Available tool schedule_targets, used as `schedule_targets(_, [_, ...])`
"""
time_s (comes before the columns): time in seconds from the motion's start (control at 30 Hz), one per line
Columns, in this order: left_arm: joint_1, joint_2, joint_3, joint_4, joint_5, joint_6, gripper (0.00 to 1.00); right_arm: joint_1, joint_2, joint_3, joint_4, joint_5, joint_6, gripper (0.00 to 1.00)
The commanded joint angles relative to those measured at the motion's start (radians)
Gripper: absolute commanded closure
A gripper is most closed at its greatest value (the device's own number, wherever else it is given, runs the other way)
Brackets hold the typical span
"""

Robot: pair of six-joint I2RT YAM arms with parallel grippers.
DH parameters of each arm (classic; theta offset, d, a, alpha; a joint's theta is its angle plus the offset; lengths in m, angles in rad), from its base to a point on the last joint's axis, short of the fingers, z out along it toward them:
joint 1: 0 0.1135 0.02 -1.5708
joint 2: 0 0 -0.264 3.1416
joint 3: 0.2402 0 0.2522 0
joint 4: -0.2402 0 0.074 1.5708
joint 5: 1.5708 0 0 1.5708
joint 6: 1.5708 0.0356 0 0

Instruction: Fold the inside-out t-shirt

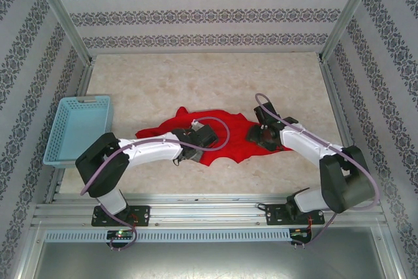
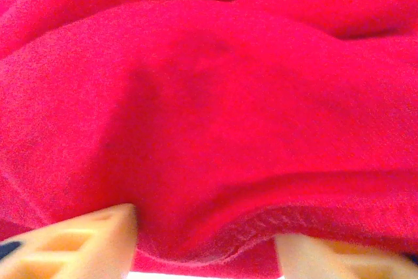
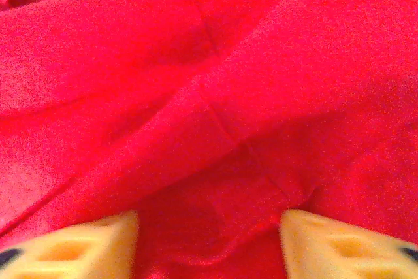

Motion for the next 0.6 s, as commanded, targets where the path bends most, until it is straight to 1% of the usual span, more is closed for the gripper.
schedule_targets(0.0, [0.024, -0.011, -0.019, 0.029, -0.070, 0.009, 0.59, 0.009, -0.006, 0.021, -0.011, 0.081, 0.024, 0.58])
schedule_targets(0.1, [0.034, -0.056, -0.039, 0.038, -0.104, 0.008, 0.73, -0.006, -0.051, 0.019, -0.041, 0.148, 0.013, 0.81])
schedule_targets(0.17, [0.041, -0.096, -0.057, 0.039, -0.134, 0.008, 0.82, -0.026, -0.095, 0.016, -0.058, 0.173, 0.001, 0.92])
schedule_targets(0.23, [0.055, -0.148, -0.082, 0.042, -0.159, 0.005, 0.91, -0.052, -0.149, 0.015, -0.068, 0.187, -0.017, 0.98])
schedule_targets(0.27, [0.062, -0.175, -0.092, 0.042, -0.171, -0.001, 0.95, -0.064, -0.171, 0.019, -0.076, 0.194, -0.024, 1.00])
schedule_targets(0.37, [0.097, -0.275, -0.133, 0.050, -0.201, -0.016, 1.00, -0.103, -0.237, 0.027, -0.093, 0.194, -0.047, 1.00])
schedule_targets(0.57, [0.143, -0.497, -0.192, 0.055, -0.233, -0.030, 1.00, -0.168, -0.318, 0.057, -0.135, 0.151, -0.078, 1.00])
